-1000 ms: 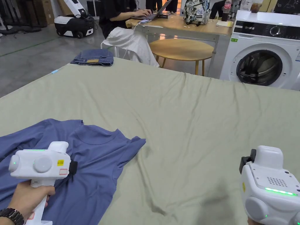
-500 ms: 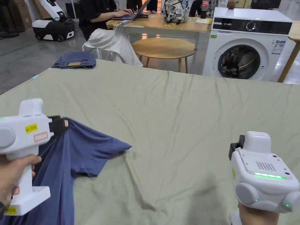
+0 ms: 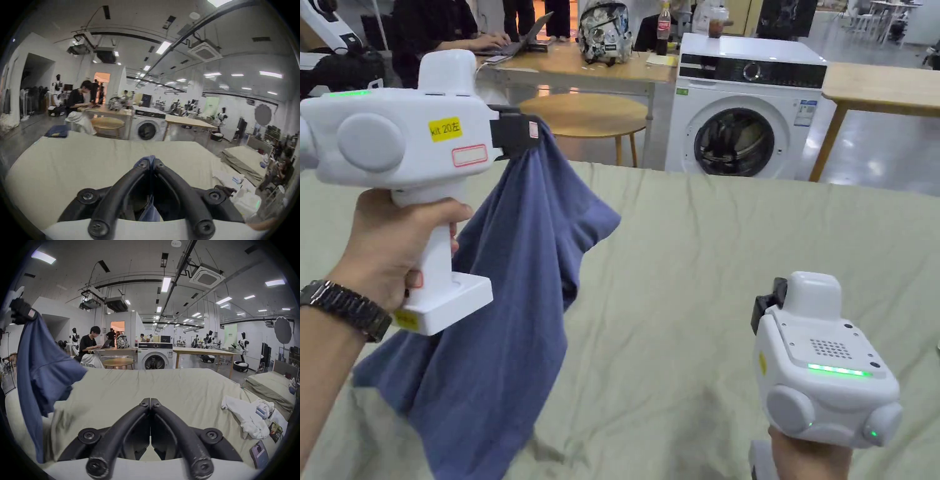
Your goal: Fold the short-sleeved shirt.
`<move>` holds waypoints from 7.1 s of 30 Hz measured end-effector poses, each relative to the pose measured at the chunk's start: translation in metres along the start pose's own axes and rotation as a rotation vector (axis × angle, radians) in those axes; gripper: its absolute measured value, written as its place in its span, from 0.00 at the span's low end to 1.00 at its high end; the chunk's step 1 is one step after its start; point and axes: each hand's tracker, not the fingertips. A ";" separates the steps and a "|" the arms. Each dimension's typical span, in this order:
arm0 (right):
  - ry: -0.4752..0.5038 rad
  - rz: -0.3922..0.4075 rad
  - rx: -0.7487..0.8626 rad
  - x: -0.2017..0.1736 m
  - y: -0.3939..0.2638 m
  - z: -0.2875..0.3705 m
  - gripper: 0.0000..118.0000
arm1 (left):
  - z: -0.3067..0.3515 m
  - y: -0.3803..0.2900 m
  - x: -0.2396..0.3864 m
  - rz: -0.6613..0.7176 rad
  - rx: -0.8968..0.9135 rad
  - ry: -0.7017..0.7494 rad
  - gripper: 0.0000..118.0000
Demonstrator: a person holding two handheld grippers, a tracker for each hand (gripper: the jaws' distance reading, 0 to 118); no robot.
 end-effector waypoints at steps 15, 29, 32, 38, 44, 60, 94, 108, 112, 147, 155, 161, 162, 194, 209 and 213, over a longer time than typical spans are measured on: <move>-0.166 -0.028 -0.014 0.087 -0.008 0.025 0.00 | -0.119 -0.146 0.202 -0.036 -0.370 -0.321 0.00; -0.163 -0.035 -0.089 0.089 -0.030 0.023 0.00 | -0.099 -0.203 0.180 0.022 -0.417 -0.296 0.67; -0.145 -0.026 -0.087 0.084 -0.027 0.023 0.00 | -0.082 -0.196 0.156 0.054 -0.364 -0.234 0.67; -0.106 0.010 -0.072 0.071 -0.024 0.023 0.00 | -0.044 -0.199 0.104 0.059 -0.303 -0.060 0.41; -0.071 0.014 -0.072 0.054 -0.026 0.020 0.00 | -0.021 -0.229 0.078 0.017 -0.338 0.076 0.00; -0.032 0.042 -0.112 0.046 -0.035 -0.003 0.00 | -0.101 -0.214 -0.039 0.079 -0.468 0.220 0.00; -0.115 -0.019 -0.322 0.129 -0.044 -0.015 0.00 | -0.179 -0.219 -0.055 0.043 -0.674 0.235 0.03; -0.064 -0.093 -0.743 0.153 -0.094 -0.079 0.23 | -0.081 -0.208 -0.047 0.109 -0.550 0.247 0.03; -0.028 -0.141 -0.764 0.154 -0.107 -0.085 0.11 | -0.079 -0.215 -0.046 0.127 -0.563 0.248 0.03; -0.182 0.101 -0.095 0.137 0.194 -0.086 0.00 | -0.021 0.025 -0.107 0.058 -0.195 0.454 0.03; -0.217 0.081 -0.003 0.143 0.254 -0.121 0.00 | -0.043 0.088 -0.130 0.066 -0.130 0.474 0.03; -0.238 0.083 0.019 0.138 0.283 -0.148 0.00 | -0.071 0.119 -0.135 0.053 -0.096 0.475 0.03; -0.242 0.083 0.023 0.138 0.287 -0.153 0.00 | -0.077 0.123 -0.136 0.045 -0.090 0.480 0.03; -0.202 0.199 -0.226 0.148 0.061 -0.013 0.00 | 0.028 -0.110 -0.111 0.058 -0.246 0.445 0.03; -0.193 0.154 -0.438 0.147 -0.058 0.057 0.00 | 0.100 -0.257 -0.098 0.083 -0.462 0.486 0.03; -0.200 0.147 -0.482 0.152 -0.085 0.050 0.00 | 0.088 -0.274 -0.108 0.085 -0.511 0.502 0.03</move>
